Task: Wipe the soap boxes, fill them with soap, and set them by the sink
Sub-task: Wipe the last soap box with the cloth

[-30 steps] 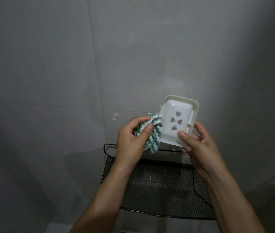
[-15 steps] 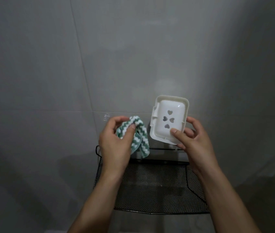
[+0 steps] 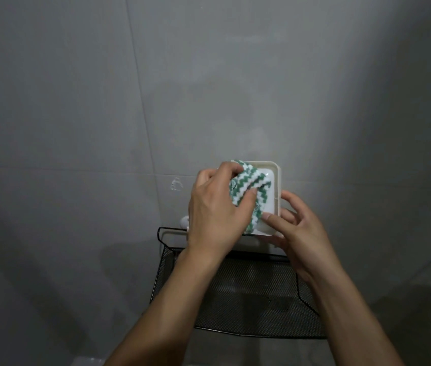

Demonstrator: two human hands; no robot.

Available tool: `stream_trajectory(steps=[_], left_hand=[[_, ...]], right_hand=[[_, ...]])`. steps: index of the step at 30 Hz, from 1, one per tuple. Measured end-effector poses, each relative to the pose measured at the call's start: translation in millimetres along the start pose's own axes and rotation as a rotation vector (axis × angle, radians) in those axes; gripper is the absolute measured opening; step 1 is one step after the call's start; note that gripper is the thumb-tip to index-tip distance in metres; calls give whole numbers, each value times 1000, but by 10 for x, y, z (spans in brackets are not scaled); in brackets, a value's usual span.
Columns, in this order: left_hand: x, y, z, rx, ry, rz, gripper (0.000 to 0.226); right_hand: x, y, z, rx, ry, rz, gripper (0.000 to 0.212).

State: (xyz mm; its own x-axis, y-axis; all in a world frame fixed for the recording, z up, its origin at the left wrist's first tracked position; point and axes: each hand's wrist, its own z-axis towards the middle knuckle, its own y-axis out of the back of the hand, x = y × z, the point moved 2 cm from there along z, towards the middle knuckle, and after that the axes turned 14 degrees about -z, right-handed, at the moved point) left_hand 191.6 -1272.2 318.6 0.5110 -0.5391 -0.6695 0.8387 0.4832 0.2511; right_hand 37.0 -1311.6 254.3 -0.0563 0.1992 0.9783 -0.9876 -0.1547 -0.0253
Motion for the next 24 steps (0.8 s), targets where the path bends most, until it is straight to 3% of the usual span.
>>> stream_trajectory(steps=[7,14,19,24], left_hand=[[-39,-14,76,82,-58,-24,37],[-132,4,174,294,-271,107,45],[-28,106,246,269,-275,190,43],[10,135,253,290,-298,119,47]], right_hand=[[73,36,70,61,12,-79,54],[128,46,63,127,8,-94,53],[212,103,50,131,-12,-64,51],[270,125,36,274,-89,43,58]])
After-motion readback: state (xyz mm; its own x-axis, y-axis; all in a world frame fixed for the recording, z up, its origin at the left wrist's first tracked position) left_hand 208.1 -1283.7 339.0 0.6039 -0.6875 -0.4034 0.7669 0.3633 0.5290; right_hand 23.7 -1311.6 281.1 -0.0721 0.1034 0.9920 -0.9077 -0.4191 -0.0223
